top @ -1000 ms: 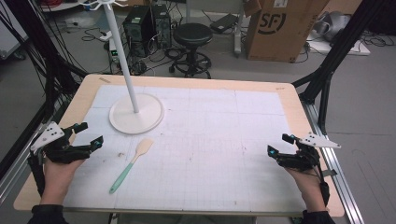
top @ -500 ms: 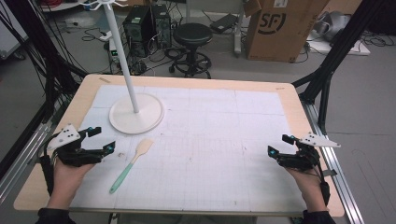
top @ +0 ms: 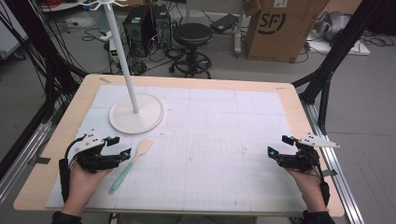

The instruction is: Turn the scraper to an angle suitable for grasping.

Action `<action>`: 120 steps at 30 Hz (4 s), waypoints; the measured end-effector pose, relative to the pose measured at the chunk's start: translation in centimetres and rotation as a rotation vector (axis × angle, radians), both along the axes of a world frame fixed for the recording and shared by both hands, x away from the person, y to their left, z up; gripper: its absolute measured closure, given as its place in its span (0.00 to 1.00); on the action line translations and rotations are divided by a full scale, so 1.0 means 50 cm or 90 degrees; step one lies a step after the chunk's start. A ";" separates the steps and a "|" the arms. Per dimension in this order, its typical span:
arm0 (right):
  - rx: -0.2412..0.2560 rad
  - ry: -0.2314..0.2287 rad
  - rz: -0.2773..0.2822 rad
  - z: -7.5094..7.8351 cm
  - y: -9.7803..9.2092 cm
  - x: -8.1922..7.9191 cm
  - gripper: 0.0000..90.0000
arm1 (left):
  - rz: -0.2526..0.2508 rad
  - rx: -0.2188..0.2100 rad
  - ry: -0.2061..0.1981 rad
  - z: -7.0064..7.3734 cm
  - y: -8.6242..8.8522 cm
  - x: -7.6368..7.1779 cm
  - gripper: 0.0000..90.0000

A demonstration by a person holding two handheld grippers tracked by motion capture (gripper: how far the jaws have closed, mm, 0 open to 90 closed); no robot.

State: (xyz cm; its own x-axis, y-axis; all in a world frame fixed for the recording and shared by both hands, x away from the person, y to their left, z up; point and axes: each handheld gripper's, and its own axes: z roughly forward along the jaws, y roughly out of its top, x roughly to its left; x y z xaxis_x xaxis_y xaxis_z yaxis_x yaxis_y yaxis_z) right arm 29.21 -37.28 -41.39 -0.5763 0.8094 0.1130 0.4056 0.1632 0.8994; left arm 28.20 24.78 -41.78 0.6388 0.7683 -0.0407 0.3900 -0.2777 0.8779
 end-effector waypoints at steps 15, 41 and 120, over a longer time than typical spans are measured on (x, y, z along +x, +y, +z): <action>-0.004 0.003 -0.004 -0.002 -0.002 0.001 0.16 | 0.027 0.042 0.092 -0.040 -0.049 0.005 0.41; -0.002 0.004 -0.004 -0.002 -0.004 0.001 0.17 | 0.073 0.083 0.110 -0.053 -0.076 -0.012 0.88; -0.010 -0.006 0.006 0.002 0.004 -0.004 0.17 | -0.368 0.045 0.062 -0.037 -0.581 0.112 0.53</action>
